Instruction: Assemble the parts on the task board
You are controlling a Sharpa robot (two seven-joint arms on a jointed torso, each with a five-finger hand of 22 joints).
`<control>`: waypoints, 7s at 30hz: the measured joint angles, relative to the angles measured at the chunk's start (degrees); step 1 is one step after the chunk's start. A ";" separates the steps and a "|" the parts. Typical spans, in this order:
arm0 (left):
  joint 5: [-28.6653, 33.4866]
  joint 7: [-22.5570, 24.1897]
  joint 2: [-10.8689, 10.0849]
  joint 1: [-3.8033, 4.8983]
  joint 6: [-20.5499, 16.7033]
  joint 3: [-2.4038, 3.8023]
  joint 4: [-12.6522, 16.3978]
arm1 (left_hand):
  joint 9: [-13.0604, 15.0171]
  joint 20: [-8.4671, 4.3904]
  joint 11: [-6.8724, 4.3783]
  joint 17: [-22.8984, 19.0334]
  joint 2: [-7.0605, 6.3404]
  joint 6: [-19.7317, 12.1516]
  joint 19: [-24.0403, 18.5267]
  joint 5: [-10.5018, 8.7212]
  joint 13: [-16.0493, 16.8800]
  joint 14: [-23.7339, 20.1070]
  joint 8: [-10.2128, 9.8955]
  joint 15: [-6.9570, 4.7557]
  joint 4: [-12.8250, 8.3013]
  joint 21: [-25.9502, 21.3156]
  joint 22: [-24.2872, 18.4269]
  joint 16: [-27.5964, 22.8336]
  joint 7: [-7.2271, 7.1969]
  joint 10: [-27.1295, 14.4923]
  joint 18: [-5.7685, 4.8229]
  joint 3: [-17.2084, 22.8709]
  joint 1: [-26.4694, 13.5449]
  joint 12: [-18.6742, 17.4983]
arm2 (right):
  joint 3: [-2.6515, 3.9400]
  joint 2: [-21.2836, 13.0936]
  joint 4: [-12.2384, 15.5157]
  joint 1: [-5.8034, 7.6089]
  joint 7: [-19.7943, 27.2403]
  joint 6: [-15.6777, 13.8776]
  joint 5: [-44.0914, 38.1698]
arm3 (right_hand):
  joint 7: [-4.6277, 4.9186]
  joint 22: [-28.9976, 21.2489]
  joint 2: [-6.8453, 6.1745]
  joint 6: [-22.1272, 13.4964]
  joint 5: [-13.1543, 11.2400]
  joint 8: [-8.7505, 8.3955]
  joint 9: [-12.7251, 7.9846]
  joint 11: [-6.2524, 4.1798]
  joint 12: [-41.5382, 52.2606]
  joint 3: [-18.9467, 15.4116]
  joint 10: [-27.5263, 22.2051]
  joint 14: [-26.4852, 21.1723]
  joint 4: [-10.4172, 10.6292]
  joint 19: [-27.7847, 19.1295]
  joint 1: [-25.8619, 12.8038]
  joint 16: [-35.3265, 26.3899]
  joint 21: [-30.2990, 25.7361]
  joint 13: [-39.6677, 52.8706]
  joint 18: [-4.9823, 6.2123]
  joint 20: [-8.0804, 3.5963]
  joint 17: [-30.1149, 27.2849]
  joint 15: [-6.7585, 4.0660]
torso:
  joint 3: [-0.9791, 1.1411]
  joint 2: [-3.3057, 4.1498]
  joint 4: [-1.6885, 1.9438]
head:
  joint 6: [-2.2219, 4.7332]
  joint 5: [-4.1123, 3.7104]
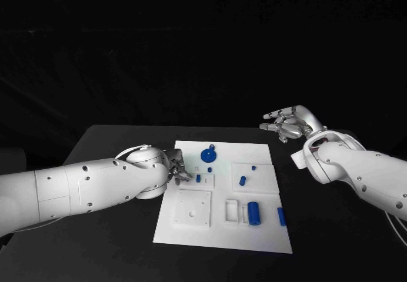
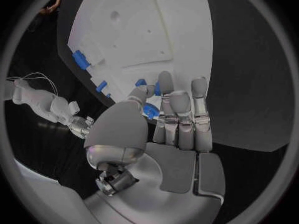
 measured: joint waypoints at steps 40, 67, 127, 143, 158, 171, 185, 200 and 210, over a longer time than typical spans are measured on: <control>0.05 0.09 0.43 0.04 1.66 0.15 -0.70 | -0.25 0.00 -0.10 0.15 -0.14 0.00 -0.01 -0.14 -0.01 -0.03 0.45 0.03 0.00 0.02 0.02 0.00 0.00 -0.10 0.00 0.00 0.27 0.00 | 0.00 0.39 -0.21 0.00 0.13 0.04 0.10 | 0.00 0.00 0.00 0.00 0.00 0.00 0.00 0.00 0.00 0.32 0.00 0.00 0.00 0.00 0.00 0.00 0.00 0.00 -0.01 0.00 -0.01 0.00 | 0.03 -0.01 0.01 | -0.88 0.13; 0.73 0.14 0.25 0.05 2.52 0.21 -0.60 | -0.26 0.00 0.02 0.20 -0.35 0.00 0.00 0.32 0.07 -0.10 0.72 0.10 0.00 0.23 0.01 0.00 0.00 0.02 0.00 0.00 0.14 0.00 | 0.00 0.74 -0.62 0.00 0.14 0.09 0.12 | 0.00 0.00 0.00 0.00 0.00 0.00 0.00 0.00 0.00 0.56 0.00 0.00 -0.24 0.00 0.00 0.00 0.00 -0.03 -0.01 0.00 -0.02 0.00 | 0.03 0.01 -0.01 | -0.85 0.08; 6.36 1.19 3.35 0.92 8.97 0.43 -6.18 | 0.09 0.00 -0.05 0.31 -0.15 0.11 -0.01 -0.18 0.51 -0.11 1.11 0.11 0.00 0.90 0.03 0.00 -0.10 -0.05 0.00 0.00 0.44 0.00 | 0.00 1.35 -1.06 -0.09 0.18 0.44 0.23 | 0.00 0.00 0.24 0.00 0.00 0.00 0.00 0.00 0.00 1.11 0.00 0.00 -0.80 0.00 -0.24 0.00 0.00 -0.05 -0.01 0.00 -0.02 0.00 | 0.04 -0.01 -0.01 | -0.92 -0.25; 5.51 1.17 3.85 0.87 9.05 0.39 -6.77 | 0.02 0.00 -0.09 0.30 -0.04 -0.02 -0.01 -0.25 0.60 -0.11 1.12 0.11 0.00 1.11 0.02 0.00 -0.29 -0.09 0.00 0.00 0.33 0.00 | 0.00 1.37 -1.06 -0.15 0.18 0.66 0.25 | 0.00 0.00 0.24 0.00 0.00 0.00 0.00 0.00 0.00 1.27 0.00 0.00 -0.95 0.00 -0.24 0.00 0.00 -0.05 -0.02 0.00 -0.02 0.00 | 0.04 -0.01 -0.01 | -0.80 -0.35; 5.55 1.30 4.20 0.95 9.71 0.49 -7.46 | -1.56 0.00 -0.09 0.29 -0.15 0.03 -0.01 -4.01 1.03 -0.11 -0.44 0.11 0.00 0.89 0.02 0.00 -0.34 -0.09 0.00 0.00 0.45 0.22 | 0.00 1.34 -1.00 -0.18 0.17 0.78 0.26 | 0.00 0.00 0.24 0.00 0.00 0.00 0.00 0.00 0.00 1.27 0.00 0.00 -0.95 0.00 -0.24 0.00 0.00 -0.05 -0.01 0.00 -0.02 0.00 | 0.04 -0.02 0.01 | -0.81 -0.40; 5.67 1.56 4.37 1.02 10.15 0.55 -7.94 | -2.69 0.00 0.00 0.28 -0.62 0.40 -0.01 -6.75 1.16 -0.11 -1.82 0.11 0.00 0.20 0.01 0.23 -0.63 0.02 0.00 0.00 1.21 0.44 | 0.00 1.30 -0.88 -0.20 0.17 0.88 0.26 | 0.00 0.00 0.24 0.00 0.00 0.00 0.00 0.00 0.00 1.27 0.00 0.00 -0.95 0.00 -0.24 0.00 0.00 -0.05 -0.02 0.00 -0.02 0.00 | 0.04 -0.02 0.01 | -0.70 -0.41; 5.85 1.91 4.14 1.10 10.32 0.62 -8.10 | -3.52 0.20 -0.04 0.02 -1.08 1.31 0.20 -7.77 1.16 -0.11 -4.82 0.11 -0.16 -1.24 0.01 0.23 -0.90 0.39 0.00 -0.16 1.69 0.44 | 0.00 1.17 -0.83 -0.21 0.16 0.92 0.28 | 0.00 0.00 0.24 0.00 0.00 0.00 0.00 0.00 0.00 1.42 0.00 0.00 -1.11 0.00 -0.23 0.00 0.00 -0.04 -0.02 0.00 -0.02 0.00 | 0.02 -0.02 0.02 | -0.85 -0.42; 5.85 1.98 3.94 1.13 10.25 0.63 -8.20 | -3.52 0.40 -0.09 -0.29 -2.28 1.32 0.82 -8.68 1.12 -0.11 -4.84 0.11 0.45 -2.62 0.00 0.22 -0.90 0.35 0.00 0.41 3.18 0.44 | 0.00 1.17 -0.86 -0.24 0.16 0.94 0.29 | 0.00 0.00 0.23 0.00 0.00 0.00 0.00 0.00 0.00 1.42 0.00 0.00 -1.11 0.00 -0.23 0.00 0.00 -0.04 -0.02 0.00 -0.02 0.00 | 0.00 -0.02 0.02 | -0.91 -0.37; 5.78 1.95 3.73 1.17 10.19 0.61 -8.25 | -10.19 0.40 -0.62 -0.50 -3.49 2.99 1.24 -13.69 1.77 -0.12 -5.46 0.10 6.63 -3.89 0.05 0.22 -2.36 -0.23 0.00 -2.81 4.87 0.85 | 0.00 1.24 -0.94 -0.33 0.16 0.95 0.29 | 0.00 0.00 0.23 0.00 0.00 0.00 0.00 0.00 -0.01 1.42 0.00 0.00 -1.11 0.00 -0.23 0.00 0.00 -0.04 -0.01 0.00 -0.02 0.00 | 0.03 -0.01 0.02 | -0.88 -0.34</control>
